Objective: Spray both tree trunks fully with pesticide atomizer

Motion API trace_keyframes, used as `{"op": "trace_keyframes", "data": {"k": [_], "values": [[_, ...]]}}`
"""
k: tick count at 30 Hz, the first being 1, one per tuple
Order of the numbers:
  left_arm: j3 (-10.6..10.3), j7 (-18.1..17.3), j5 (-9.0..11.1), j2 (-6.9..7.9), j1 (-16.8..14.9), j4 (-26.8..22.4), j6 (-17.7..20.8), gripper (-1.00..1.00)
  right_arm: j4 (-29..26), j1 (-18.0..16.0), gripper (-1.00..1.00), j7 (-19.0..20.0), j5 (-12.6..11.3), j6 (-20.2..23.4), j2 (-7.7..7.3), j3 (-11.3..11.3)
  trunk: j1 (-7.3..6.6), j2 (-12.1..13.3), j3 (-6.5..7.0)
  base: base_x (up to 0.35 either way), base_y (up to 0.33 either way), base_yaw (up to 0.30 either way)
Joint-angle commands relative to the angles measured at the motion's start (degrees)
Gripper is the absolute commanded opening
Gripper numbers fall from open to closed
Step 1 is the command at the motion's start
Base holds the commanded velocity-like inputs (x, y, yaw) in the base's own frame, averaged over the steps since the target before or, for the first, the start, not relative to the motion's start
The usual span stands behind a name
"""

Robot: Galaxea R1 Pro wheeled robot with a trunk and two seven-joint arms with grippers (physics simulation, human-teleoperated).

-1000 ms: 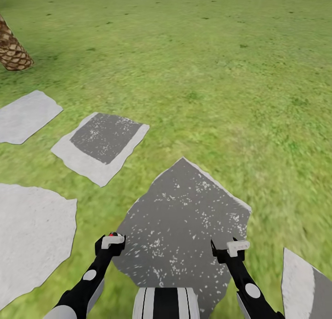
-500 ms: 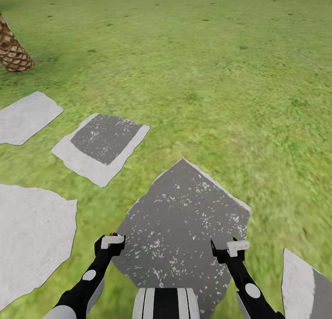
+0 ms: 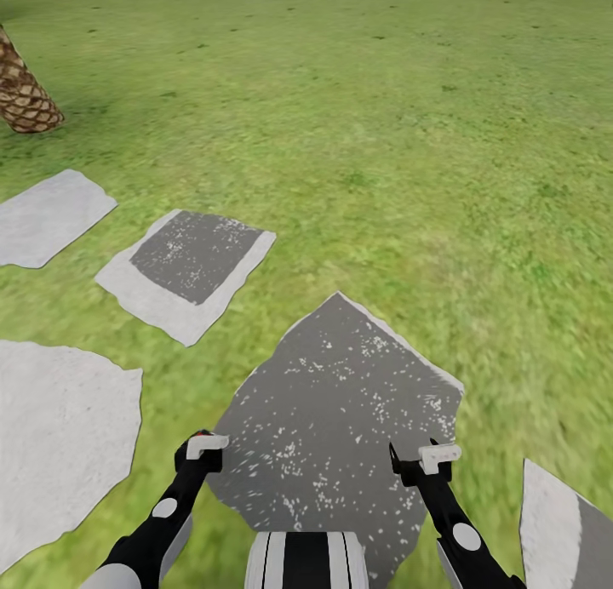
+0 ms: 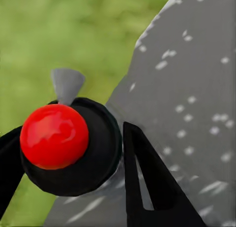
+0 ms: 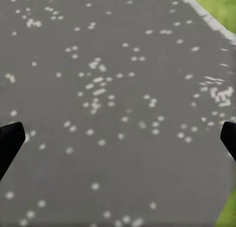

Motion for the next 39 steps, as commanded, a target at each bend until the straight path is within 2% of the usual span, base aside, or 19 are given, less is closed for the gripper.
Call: {"op": "trace_keyframes", "data": {"k": [1,15,39], "values": [[0.22,0.03,-0.54,-0.03,-0.03,0.02,-0.20,-1.00,0.03,-0.02,1.00,-0.03,0.59,-0.15,0.02,-0.10,-0.01,-0.01,-0.03,0.000,0.000,0.000],[0.22,0.08,-0.54,-0.03,-0.03,-0.52,-0.20,-1.00,0.03,-0.02,1.00,-0.03,0.59,-0.15,0.02,-0.07,-0.01,-0.01,-0.03,0.000,0.000,0.000],[0.13,-0.14,-0.72,-0.06,-0.10,-0.82,0.98,-1.00,0.47,-0.02,1.00,0.06,0.66,-0.15,0.08,0.17,-0.63,0.31,5.29,0.000,0.000,0.000]]}}
